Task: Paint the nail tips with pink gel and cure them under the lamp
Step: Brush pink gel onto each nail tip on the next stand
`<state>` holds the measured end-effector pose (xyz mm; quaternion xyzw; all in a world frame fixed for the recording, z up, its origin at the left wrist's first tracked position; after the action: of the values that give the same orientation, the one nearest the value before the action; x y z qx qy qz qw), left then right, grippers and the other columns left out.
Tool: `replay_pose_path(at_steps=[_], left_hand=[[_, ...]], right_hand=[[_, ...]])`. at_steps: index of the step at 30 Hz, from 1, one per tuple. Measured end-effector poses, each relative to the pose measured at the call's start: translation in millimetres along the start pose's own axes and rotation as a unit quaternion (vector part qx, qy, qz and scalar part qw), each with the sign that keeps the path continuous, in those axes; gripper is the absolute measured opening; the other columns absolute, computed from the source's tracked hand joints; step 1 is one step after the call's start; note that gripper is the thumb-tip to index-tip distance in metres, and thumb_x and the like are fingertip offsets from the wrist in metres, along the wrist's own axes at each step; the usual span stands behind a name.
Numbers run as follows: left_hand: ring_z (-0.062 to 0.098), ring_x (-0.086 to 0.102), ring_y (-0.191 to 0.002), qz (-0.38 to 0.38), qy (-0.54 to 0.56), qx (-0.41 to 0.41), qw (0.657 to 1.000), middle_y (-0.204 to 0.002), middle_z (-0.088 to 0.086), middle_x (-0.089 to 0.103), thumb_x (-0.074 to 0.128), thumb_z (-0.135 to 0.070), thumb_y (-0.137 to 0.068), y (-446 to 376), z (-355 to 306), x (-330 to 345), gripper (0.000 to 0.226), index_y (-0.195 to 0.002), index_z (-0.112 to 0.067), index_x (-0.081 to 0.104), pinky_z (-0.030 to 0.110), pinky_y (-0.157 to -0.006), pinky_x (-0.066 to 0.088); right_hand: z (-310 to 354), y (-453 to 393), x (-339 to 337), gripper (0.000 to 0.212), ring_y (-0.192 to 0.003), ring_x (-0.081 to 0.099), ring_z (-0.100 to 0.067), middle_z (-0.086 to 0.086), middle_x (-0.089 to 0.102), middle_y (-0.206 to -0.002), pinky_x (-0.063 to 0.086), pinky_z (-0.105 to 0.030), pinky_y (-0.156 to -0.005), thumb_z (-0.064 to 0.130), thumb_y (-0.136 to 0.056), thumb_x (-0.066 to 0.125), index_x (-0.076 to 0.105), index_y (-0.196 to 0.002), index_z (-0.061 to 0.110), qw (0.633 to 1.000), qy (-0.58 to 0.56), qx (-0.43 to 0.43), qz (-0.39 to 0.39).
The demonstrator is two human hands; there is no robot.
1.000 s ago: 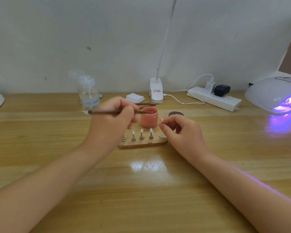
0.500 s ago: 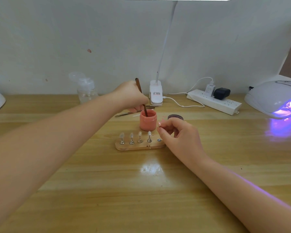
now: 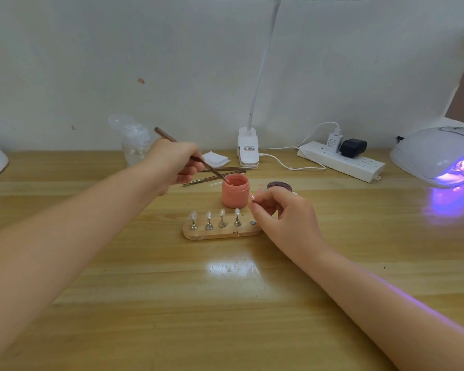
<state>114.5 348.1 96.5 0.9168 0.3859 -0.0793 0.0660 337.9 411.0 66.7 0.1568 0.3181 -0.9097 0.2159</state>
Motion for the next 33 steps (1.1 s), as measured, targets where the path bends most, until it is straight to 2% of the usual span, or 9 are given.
replay_pose_path(at_steps=[6, 11, 14, 17, 20, 25, 27, 30, 33], left_hand=[[0.007, 0.050, -0.039, -0.005, 0.050, 0.012, 0.999, -0.050, 0.001, 0.061, 0.060, -0.007, -0.085, 0.8, 3.5, -13.5, 0.008, -0.082, -0.003, 0.065, 0.016, -0.040, 0.044], [0.006, 0.053, -0.041, 0.029, 0.068, -0.002, 0.997, -0.052, 0.000, 0.063, 0.060, -0.009, -0.089, 4.2, 12.5, -4.4, 0.011, -0.080, -0.005, 0.066, 0.017, -0.042, 0.046], [0.008, 0.053, -0.042, 0.003, 0.086, 0.011, 0.996, -0.054, 0.002, 0.063, 0.059, -0.008, -0.088, 11.3, 17.1, -13.7, 0.013, -0.078, -0.004, 0.067, 0.018, -0.043, 0.048], [0.012, 0.059, -0.049, -0.034, 0.131, 0.073, 0.988, -0.058, 0.005, 0.067, 0.061, -0.009, -0.088, 30.7, 12.2, -21.8, 0.012, -0.079, -0.004, 0.068, 0.023, -0.051, 0.055], [0.015, 0.065, -0.059, -0.016, 0.142, 0.162, 0.976, -0.067, 0.007, 0.071, 0.058, -0.009, -0.093, 61.8, 2.8, -15.3, 0.018, -0.081, -0.008, 0.071, 0.026, -0.057, 0.056], [0.012, 0.069, -0.070, 0.050, -0.014, 0.336, 0.941, -0.081, -0.010, 0.074, 0.057, -0.015, -0.089, 125.4, -3.5, 12.6, 0.020, -0.091, -0.030, 0.071, 0.022, -0.061, 0.055], [0.006, 0.068, -0.074, 0.056, -0.055, 0.360, 0.930, -0.083, -0.015, 0.073, 0.057, -0.018, -0.087, 136.6, 2.1, 18.9, 0.021, -0.096, -0.033, 0.069, 0.020, -0.063, 0.054], [0.008, 0.067, -0.078, 0.024, -0.098, 0.391, 0.915, -0.081, -0.011, 0.071, 0.058, -0.025, -0.088, 144.3, 5.2, 17.8, 0.017, -0.098, -0.036, 0.066, 0.027, -0.067, 0.054], [0.006, 0.067, -0.083, 0.021, -0.103, 0.412, 0.905, -0.087, -0.013, 0.071, 0.053, -0.034, -0.087, 148.5, 2.7, 18.6, 0.019, -0.102, -0.037, 0.065, 0.024, -0.072, 0.054]], right_hand=[[-1.5, -0.2, 0.1, 0.005, -0.061, 0.053, -0.009, 0.011, 0.065, -0.071, 0.039, -0.013, -0.058, 0.018, -0.084, 0.070, 0.070, -0.081, 0.022, 1.000, 0.014, 0.002, 0.003], [-2.0, -0.7, 0.0, 0.005, -0.059, 0.051, -0.007, 0.012, 0.065, -0.071, 0.038, -0.012, -0.057, 0.019, -0.085, 0.070, 0.070, -0.081, 0.022, 1.000, 0.011, 0.001, 0.004], [-1.6, -0.7, 0.1, 0.005, -0.061, 0.052, -0.010, 0.012, 0.065, -0.072, 0.038, -0.012, -0.058, 0.018, -0.085, 0.070, 0.070, -0.082, 0.022, 1.000, 0.022, -0.004, 0.005], [-0.3, -0.8, 0.4, 0.006, -0.063, 0.053, -0.010, 0.013, 0.066, -0.074, 0.038, -0.010, -0.059, 0.017, -0.085, 0.070, 0.070, -0.083, 0.023, 1.000, 0.027, -0.010, 0.008], [1.0, -0.2, -0.7, 0.005, -0.064, 0.053, -0.010, 0.013, 0.066, -0.074, 0.038, -0.010, -0.059, 0.017, -0.085, 0.071, 0.071, -0.084, 0.022, 0.999, 0.033, -0.012, 0.006], [6.9, 0.5, -2.5, 0.004, -0.069, 0.055, -0.003, 0.015, 0.064, -0.071, 0.037, -0.008, -0.061, 0.014, -0.084, 0.072, 0.073, -0.084, 0.017, 0.998, 0.063, -0.027, -0.001], [9.0, 0.7, -2.9, 0.004, -0.070, 0.055, 0.000, 0.017, 0.063, -0.070, 0.036, -0.007, -0.062, 0.012, -0.084, 0.072, 0.073, -0.085, 0.016, 0.997, 0.070, -0.032, -0.003], [10.7, 1.1, -3.4, 0.004, -0.072, 0.057, -0.002, 0.017, 0.064, -0.071, 0.036, -0.007, -0.062, 0.012, -0.084, 0.072, 0.073, -0.086, 0.015, 0.997, 0.073, -0.037, -0.001], [12.2, 1.5, -3.8, 0.005, -0.074, 0.057, -0.005, 0.018, 0.064, -0.071, 0.037, -0.007, -0.063, 0.012, -0.084, 0.072, 0.074, -0.086, 0.016, 0.996, 0.073, -0.041, -0.001]])
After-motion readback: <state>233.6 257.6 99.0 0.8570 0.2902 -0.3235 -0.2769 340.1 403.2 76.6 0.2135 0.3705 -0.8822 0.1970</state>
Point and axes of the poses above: each hand's wrist, its own y-axis away from the middle knuckle, its own x-axis out of the palm, z = x × y, the point moved 9 cm from there along -y, towards the middle knuckle
